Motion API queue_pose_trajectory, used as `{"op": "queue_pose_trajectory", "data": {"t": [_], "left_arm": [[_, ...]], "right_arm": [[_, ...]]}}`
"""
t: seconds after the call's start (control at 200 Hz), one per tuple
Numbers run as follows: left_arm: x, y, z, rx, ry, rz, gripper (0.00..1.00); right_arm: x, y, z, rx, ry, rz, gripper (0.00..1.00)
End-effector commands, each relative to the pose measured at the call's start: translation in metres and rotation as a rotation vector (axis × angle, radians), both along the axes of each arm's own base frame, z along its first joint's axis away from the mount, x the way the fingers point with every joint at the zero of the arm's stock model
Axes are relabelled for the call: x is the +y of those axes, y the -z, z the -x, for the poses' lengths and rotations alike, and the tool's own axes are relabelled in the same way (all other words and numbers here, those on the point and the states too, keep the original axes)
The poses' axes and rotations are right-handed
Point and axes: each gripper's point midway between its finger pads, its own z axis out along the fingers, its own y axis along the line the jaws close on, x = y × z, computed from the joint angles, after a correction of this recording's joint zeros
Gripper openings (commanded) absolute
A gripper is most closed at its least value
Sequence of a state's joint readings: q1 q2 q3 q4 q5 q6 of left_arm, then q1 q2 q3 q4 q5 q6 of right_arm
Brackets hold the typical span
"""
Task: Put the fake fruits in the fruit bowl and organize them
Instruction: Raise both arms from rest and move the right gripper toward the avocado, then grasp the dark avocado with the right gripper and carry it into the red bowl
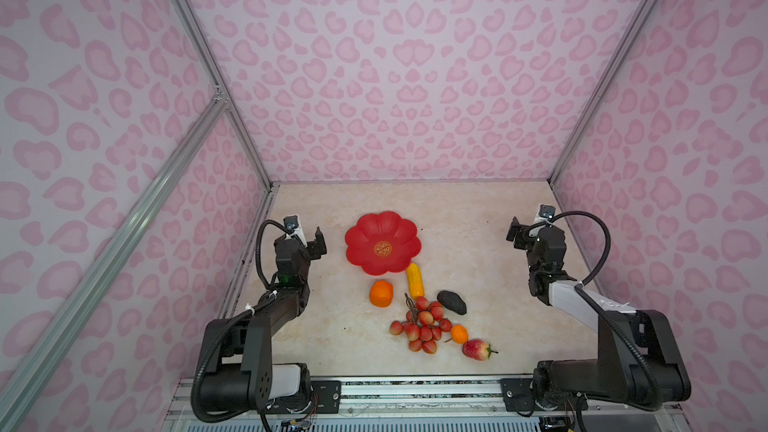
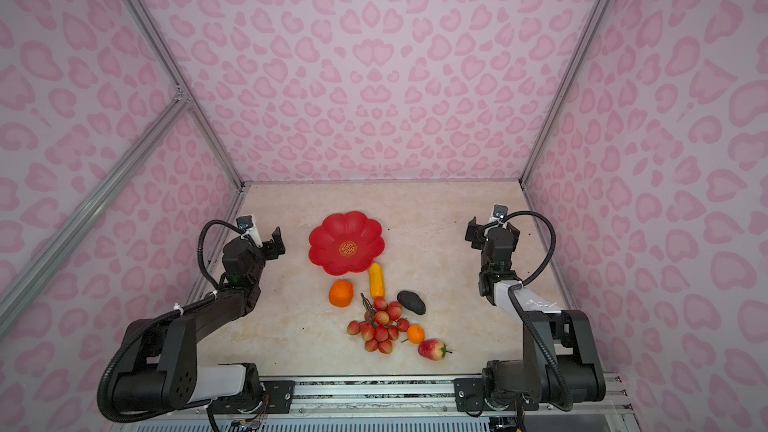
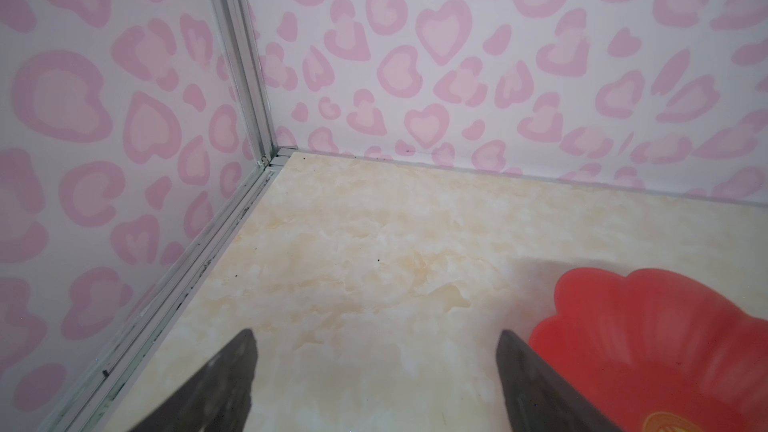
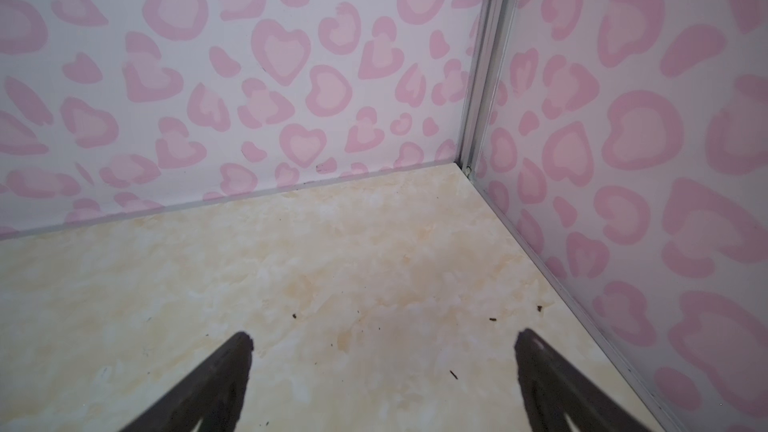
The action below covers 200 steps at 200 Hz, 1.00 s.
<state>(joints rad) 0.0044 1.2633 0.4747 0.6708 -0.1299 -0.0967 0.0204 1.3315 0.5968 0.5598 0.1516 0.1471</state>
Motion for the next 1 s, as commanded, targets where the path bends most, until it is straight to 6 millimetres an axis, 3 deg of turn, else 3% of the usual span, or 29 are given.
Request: {"op": "queue_pose_trajectory", "data": {"t": [0.0,0.09,0.165,0.255,0.355,0.445,0.565,0.715,0.995], "left_arm": [[0.000,-0.014,0.012,-0.002,-0.022,0.106,0.92],[-0.005,-0.042,0.020,-0.027,-0.008,0.165,0.92],[-0.007,-0.064,0.029,-0.038,0.004,0.184,0.92],[-0.009,-0.095,0.041,-0.069,0.023,0.174,0.94],[-0.014,-0.116,0.053,-0.078,0.061,0.125,0.95],[-0.012,-0.118,0.056,-0.070,0.049,0.105,0.96],[-0.010,-0.101,0.051,-0.019,0.042,0.102,0.96],[-0.018,-0.100,0.046,-0.008,0.084,0.158,0.96],[-0.024,-0.107,0.050,-0.016,0.124,0.163,0.96]], "right_arm": [[0.008,0.036,0.013,0.154,0.002,-0.221,0.99],[0.030,0.042,0.014,0.201,-0.146,-0.287,0.99],[0.051,0.040,0.023,0.231,-0.233,-0.270,0.92],[0.078,0.041,0.043,0.324,-0.262,-0.112,0.89],[0.111,0.049,0.069,0.425,-0.319,0.019,0.89],[0.138,0.062,0.093,0.487,-0.394,0.040,0.89],[0.174,0.079,0.125,0.541,-0.513,0.063,0.88],[0.200,0.100,0.155,0.609,-0.595,0.081,0.89],[0.229,0.133,0.174,0.703,-0.670,0.073,0.88]]}}
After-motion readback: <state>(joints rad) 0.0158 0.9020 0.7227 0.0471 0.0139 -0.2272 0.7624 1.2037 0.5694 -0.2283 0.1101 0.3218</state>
